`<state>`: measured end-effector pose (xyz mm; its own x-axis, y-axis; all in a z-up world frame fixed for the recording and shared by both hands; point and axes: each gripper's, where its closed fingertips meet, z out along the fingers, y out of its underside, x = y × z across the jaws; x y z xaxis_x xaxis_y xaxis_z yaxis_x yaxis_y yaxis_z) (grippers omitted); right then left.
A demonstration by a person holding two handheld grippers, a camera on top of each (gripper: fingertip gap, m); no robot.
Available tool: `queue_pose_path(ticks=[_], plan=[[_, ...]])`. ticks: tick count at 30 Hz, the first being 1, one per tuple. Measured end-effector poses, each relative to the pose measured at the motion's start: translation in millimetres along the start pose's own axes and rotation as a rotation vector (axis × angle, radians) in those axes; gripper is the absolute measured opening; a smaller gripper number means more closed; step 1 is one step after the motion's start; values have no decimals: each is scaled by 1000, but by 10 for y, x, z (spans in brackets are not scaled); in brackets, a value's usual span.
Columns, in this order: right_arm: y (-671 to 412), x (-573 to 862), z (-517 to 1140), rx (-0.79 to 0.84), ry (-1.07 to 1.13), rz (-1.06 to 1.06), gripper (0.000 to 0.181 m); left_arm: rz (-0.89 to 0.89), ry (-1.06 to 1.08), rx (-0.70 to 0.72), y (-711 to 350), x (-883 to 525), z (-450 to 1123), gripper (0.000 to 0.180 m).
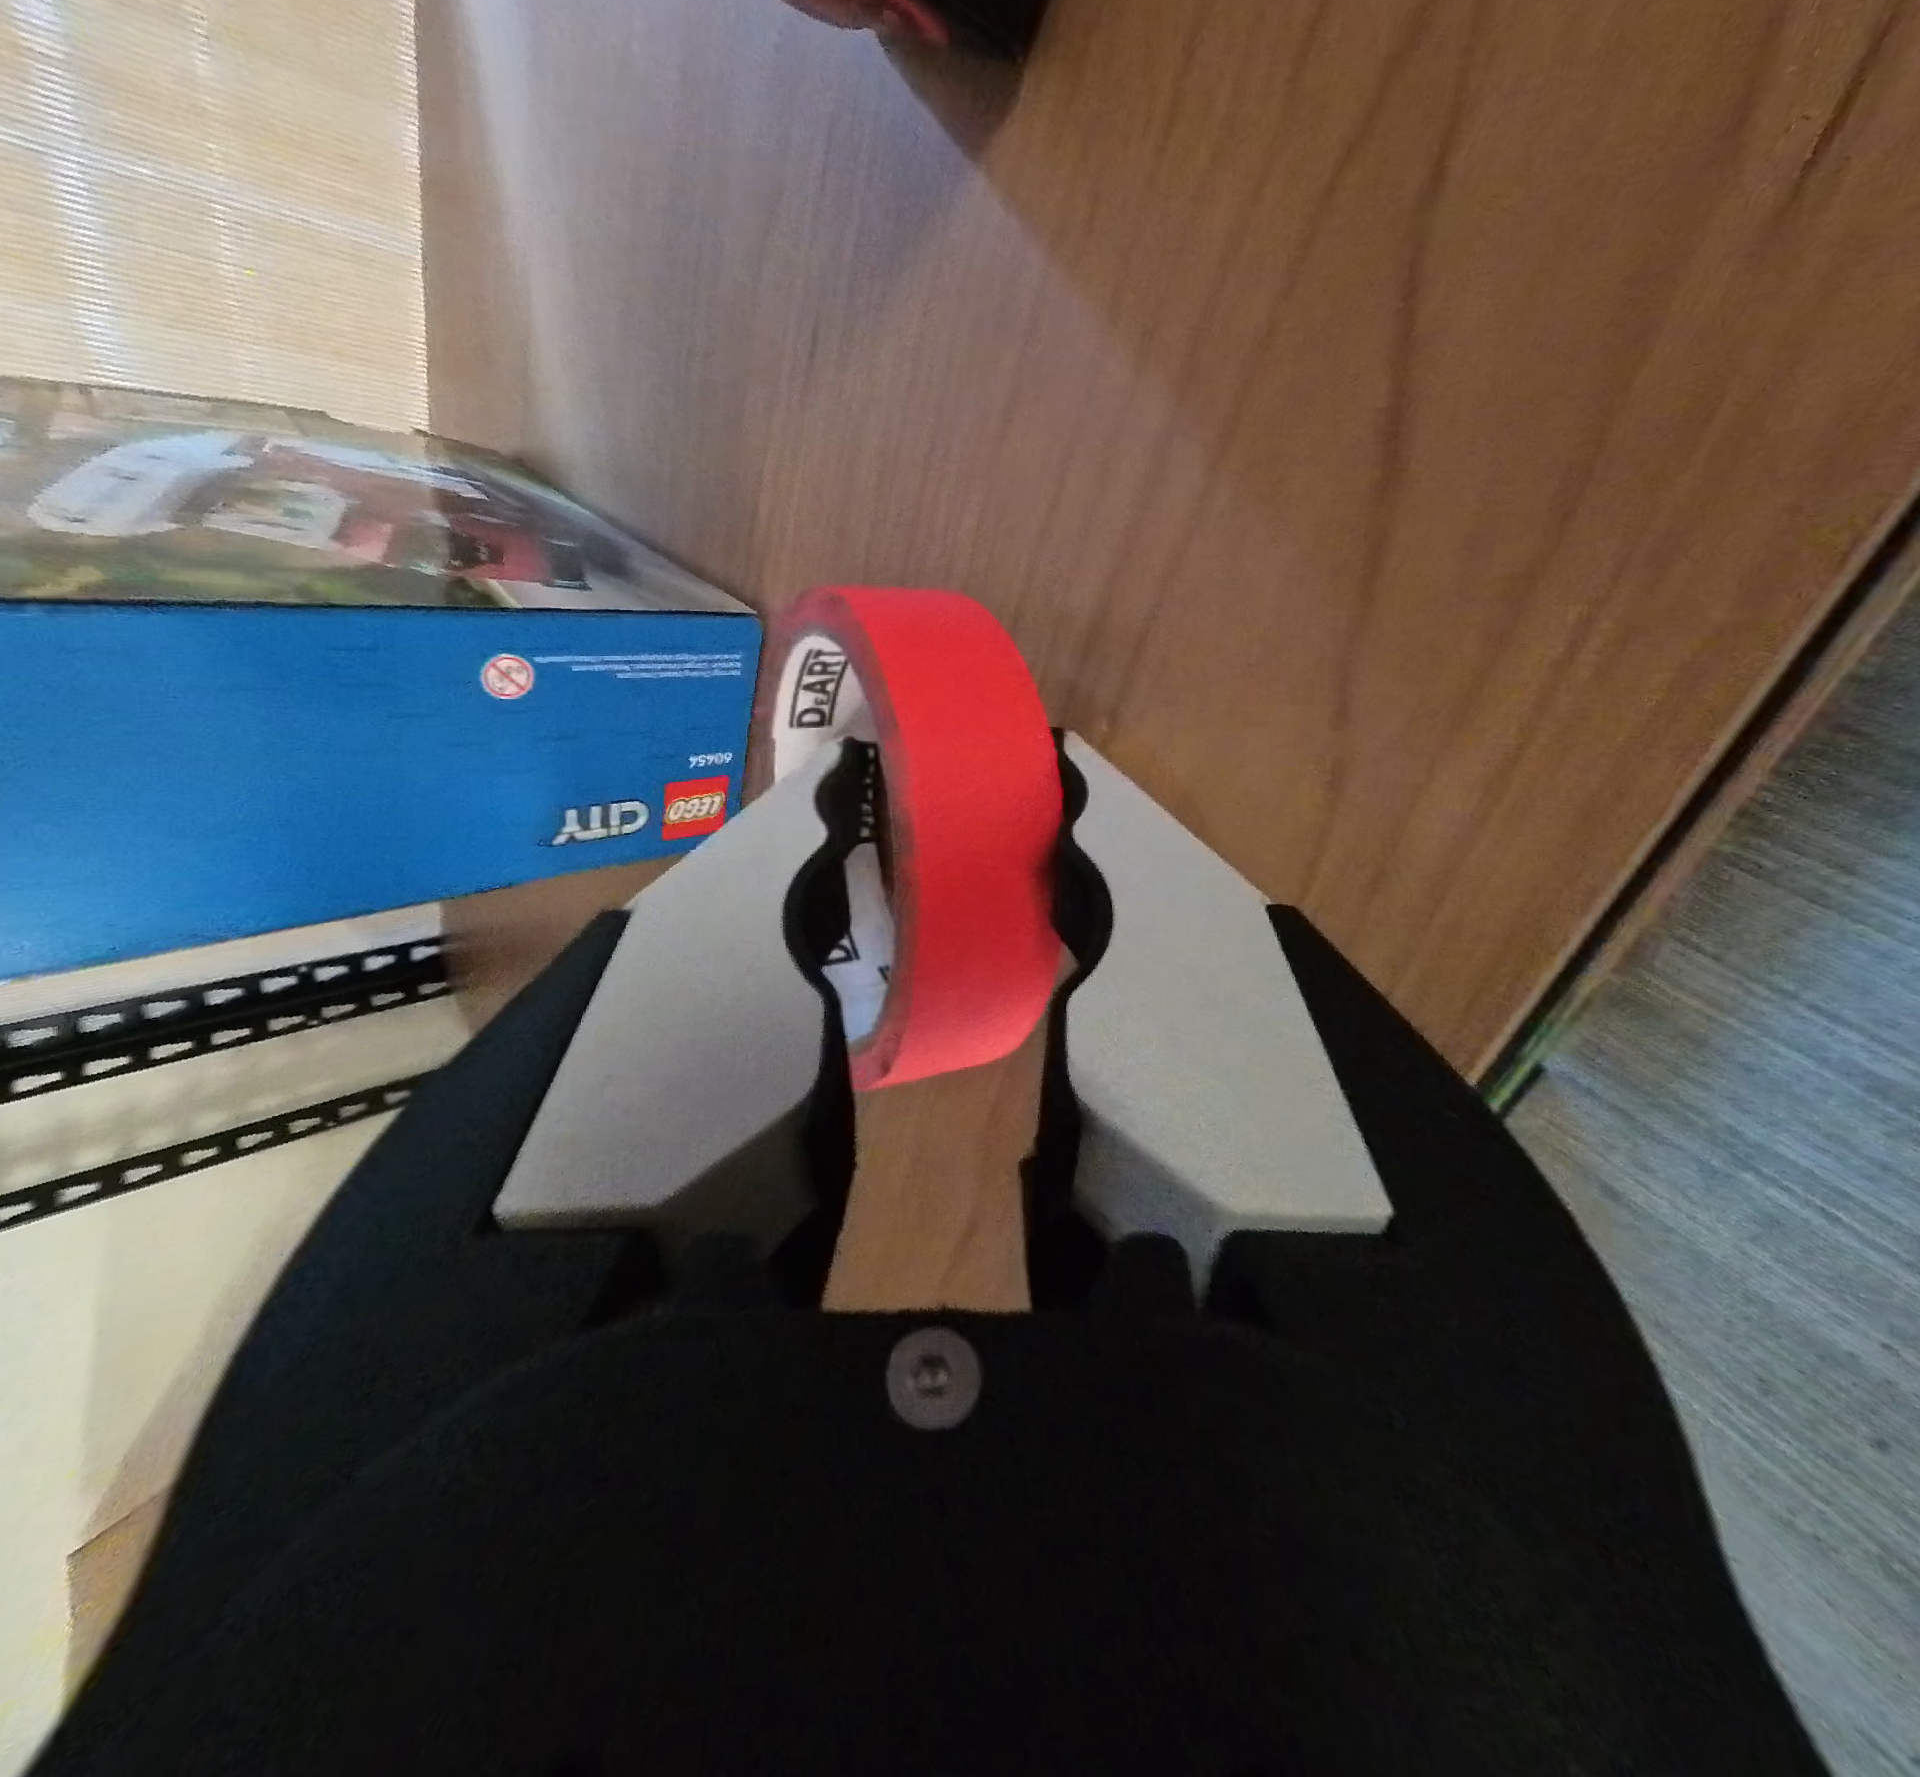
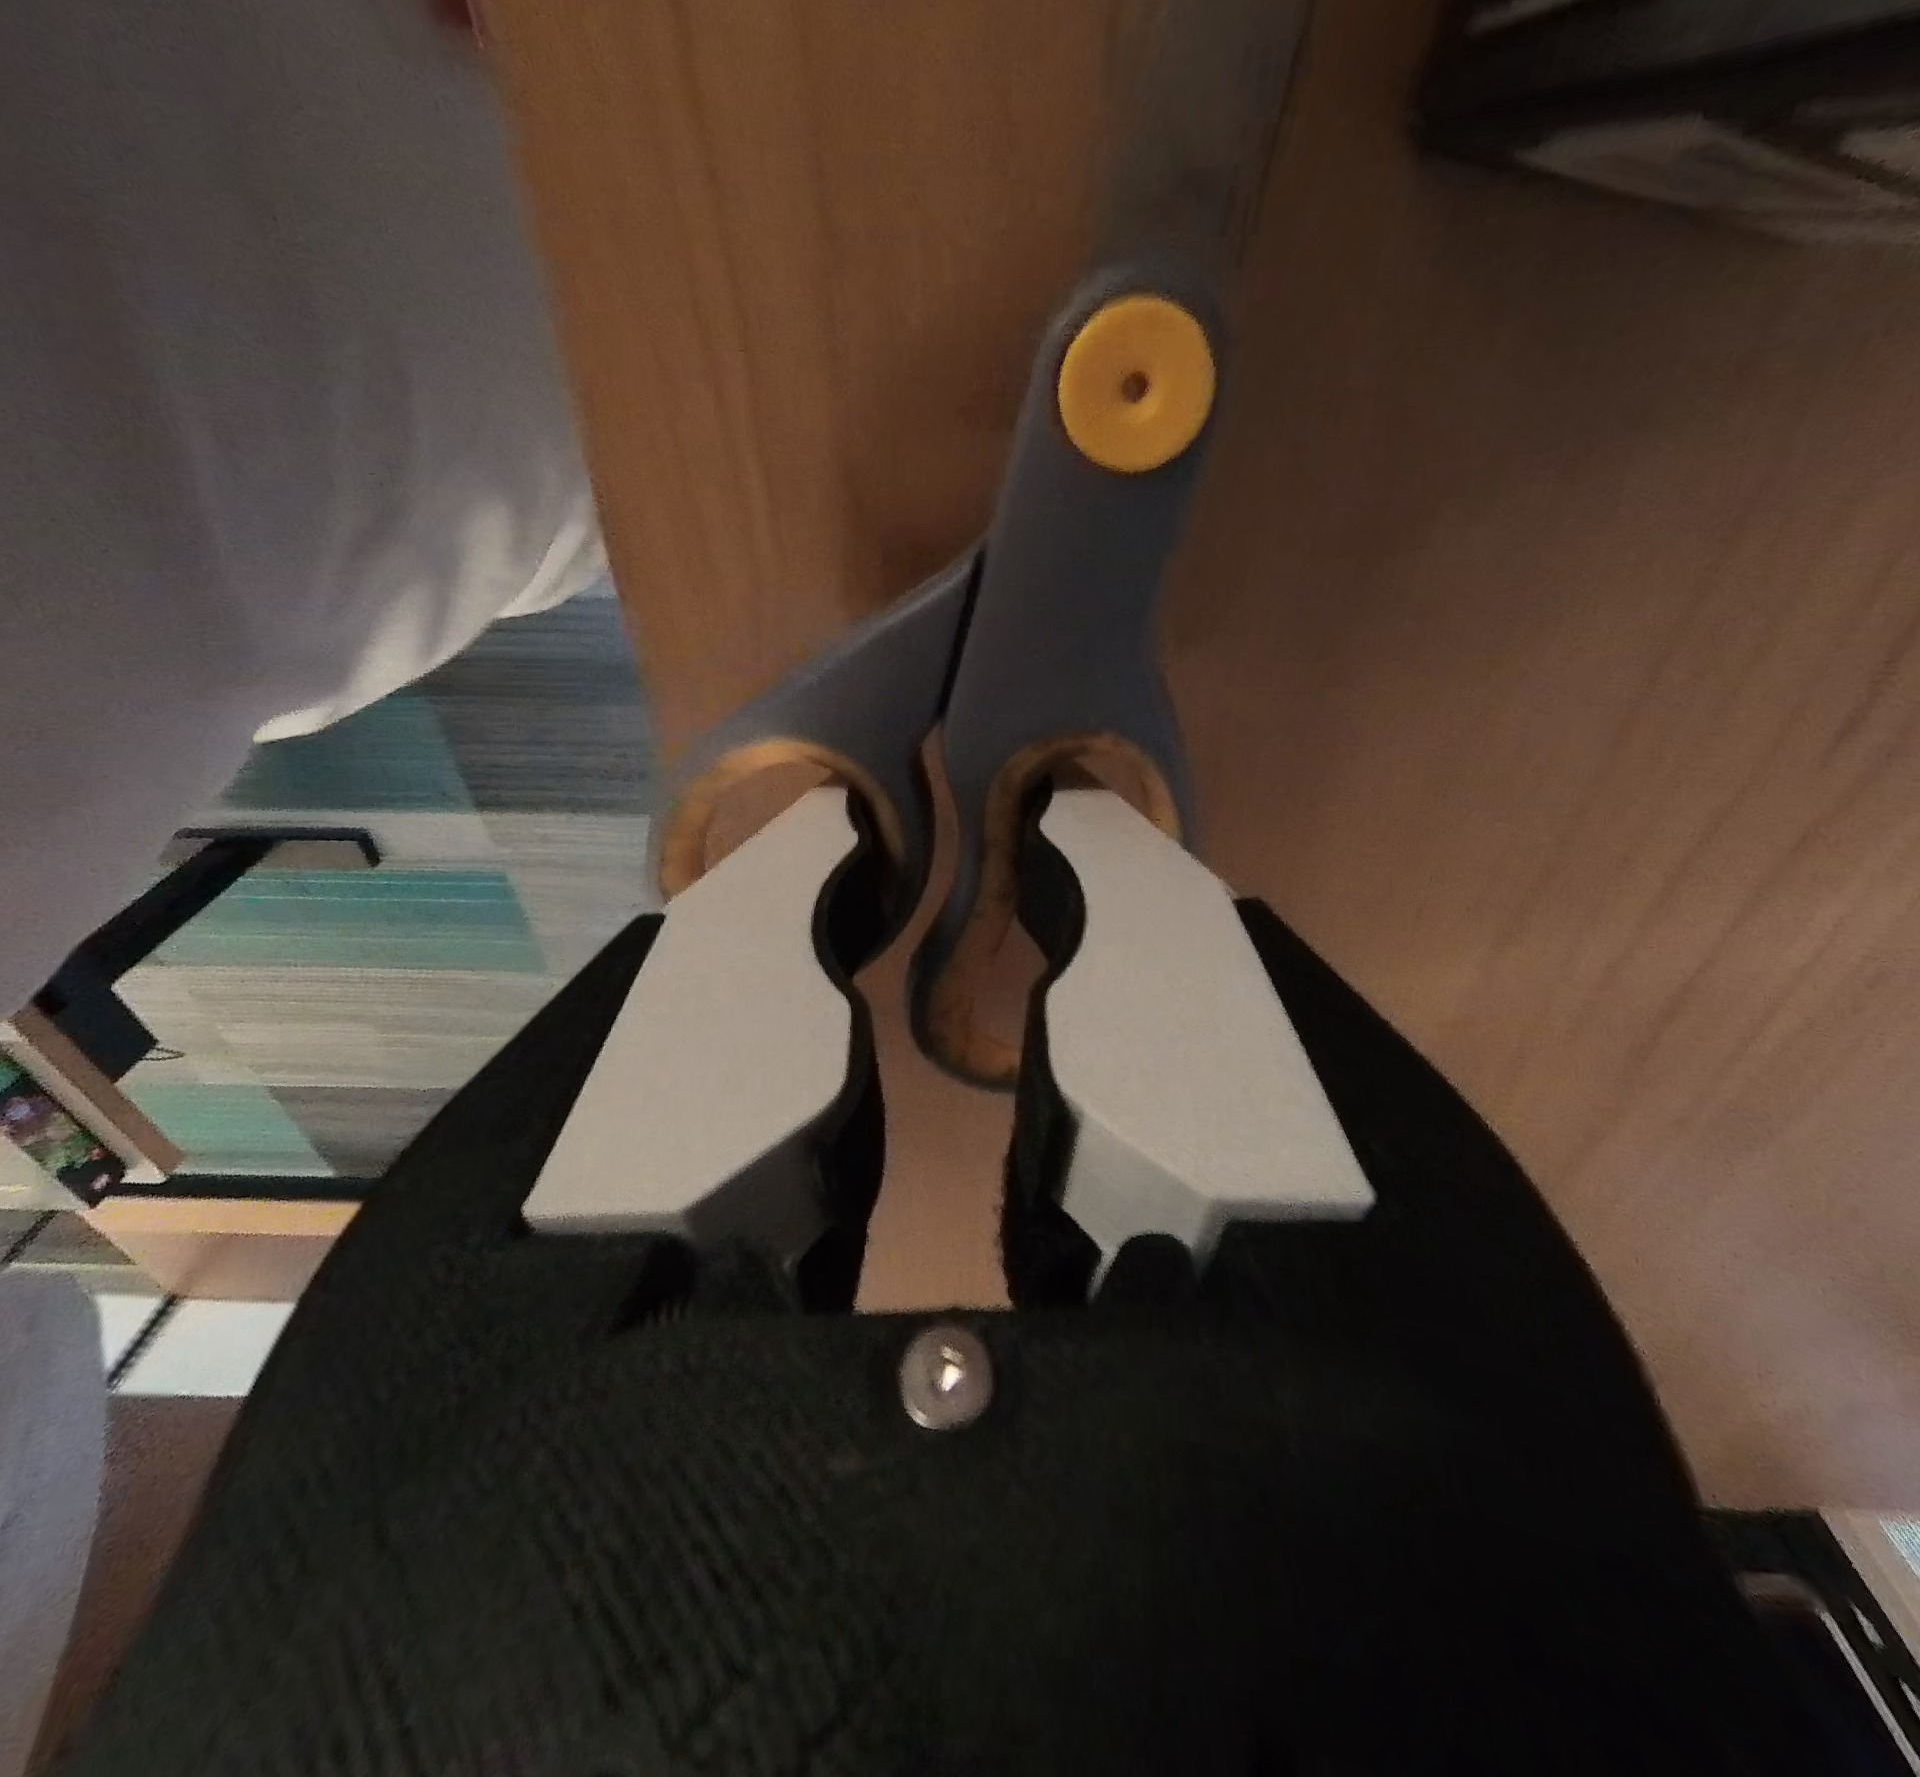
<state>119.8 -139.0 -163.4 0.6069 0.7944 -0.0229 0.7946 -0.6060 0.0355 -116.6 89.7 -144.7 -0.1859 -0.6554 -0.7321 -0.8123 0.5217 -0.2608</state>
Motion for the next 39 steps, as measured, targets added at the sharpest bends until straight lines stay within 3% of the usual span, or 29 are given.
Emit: queue_pose_path(ticks=[10,21,24,28,31,34,39], plan=[[84,172,-11,-43,69,-18,22,-99,137,-109,-19,-27,-33,64],[202,296,-73,-93,142,-28,33,-285,272,-20,-222,-34,-86,75],[174,299,-179,-37,162,-30,34,-356,120,15,-287,-326,-161,68],[56,200,-450,115,201,-62,34,-547,-393,-30,-105,-1155,-549,67],[-43,168,-649,203,285,-66,34,-743,-592,11,51,-1576,-922,81],[-142,180,-778,248,378,-72,34,-864,-686,81,136,-1808,-1125,81],[-249,327,-1065,343,581,0,34,-852,-711,64,152,-1879,-1117,81]])
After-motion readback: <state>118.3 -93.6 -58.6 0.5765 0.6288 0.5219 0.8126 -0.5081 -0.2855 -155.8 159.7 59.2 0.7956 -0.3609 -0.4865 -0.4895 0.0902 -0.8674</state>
